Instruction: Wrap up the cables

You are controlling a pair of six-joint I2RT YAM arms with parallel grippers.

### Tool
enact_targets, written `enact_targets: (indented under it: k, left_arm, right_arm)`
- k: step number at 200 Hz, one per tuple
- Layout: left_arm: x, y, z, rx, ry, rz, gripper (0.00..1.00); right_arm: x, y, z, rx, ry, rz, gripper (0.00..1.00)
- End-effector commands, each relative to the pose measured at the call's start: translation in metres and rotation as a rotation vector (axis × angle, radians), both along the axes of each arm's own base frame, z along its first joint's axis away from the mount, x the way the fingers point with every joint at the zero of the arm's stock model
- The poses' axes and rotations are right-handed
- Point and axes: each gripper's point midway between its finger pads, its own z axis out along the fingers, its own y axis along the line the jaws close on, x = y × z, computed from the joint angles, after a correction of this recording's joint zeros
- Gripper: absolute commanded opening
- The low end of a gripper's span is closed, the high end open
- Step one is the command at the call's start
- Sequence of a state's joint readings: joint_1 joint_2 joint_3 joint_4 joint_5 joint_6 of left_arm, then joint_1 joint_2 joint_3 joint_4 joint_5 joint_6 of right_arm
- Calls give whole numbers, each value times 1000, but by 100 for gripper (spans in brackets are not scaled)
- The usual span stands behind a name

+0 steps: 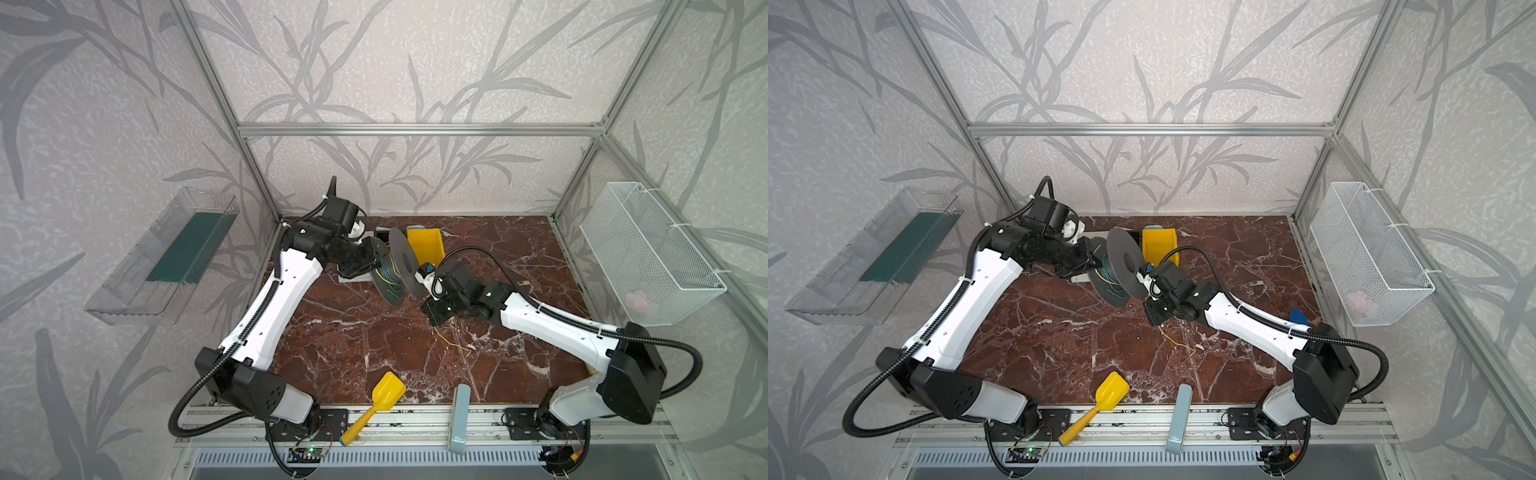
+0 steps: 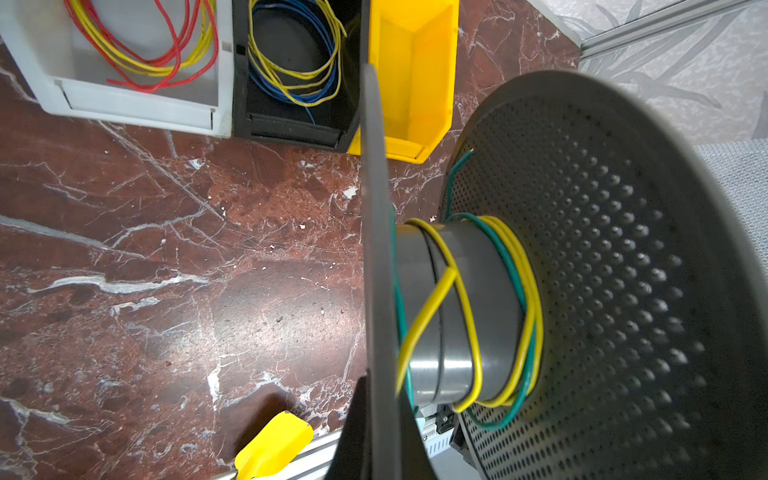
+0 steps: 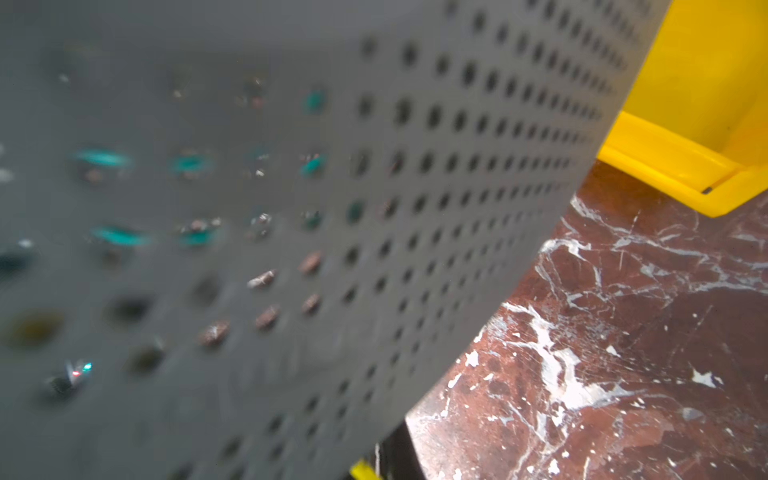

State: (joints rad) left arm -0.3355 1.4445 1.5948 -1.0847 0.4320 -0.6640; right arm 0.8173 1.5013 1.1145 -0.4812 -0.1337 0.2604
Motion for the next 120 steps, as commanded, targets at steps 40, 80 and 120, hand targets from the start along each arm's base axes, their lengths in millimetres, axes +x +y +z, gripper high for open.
enact_targets:
  k: [40,80,120]
  left_arm:
    - [-11,2,-30,-90,-102,-52,0]
    - [-33,-3,-39,-107,-101,-164,0]
    - [-44,7,-69,-43,-49,-172,0]
  right_arm:
    - [-39,-93,-99,-513,254,-42,0]
    - [-38,-97,-117,-575,276,-27,19]
    - [-43,-97,-120,-567,293,-13,46]
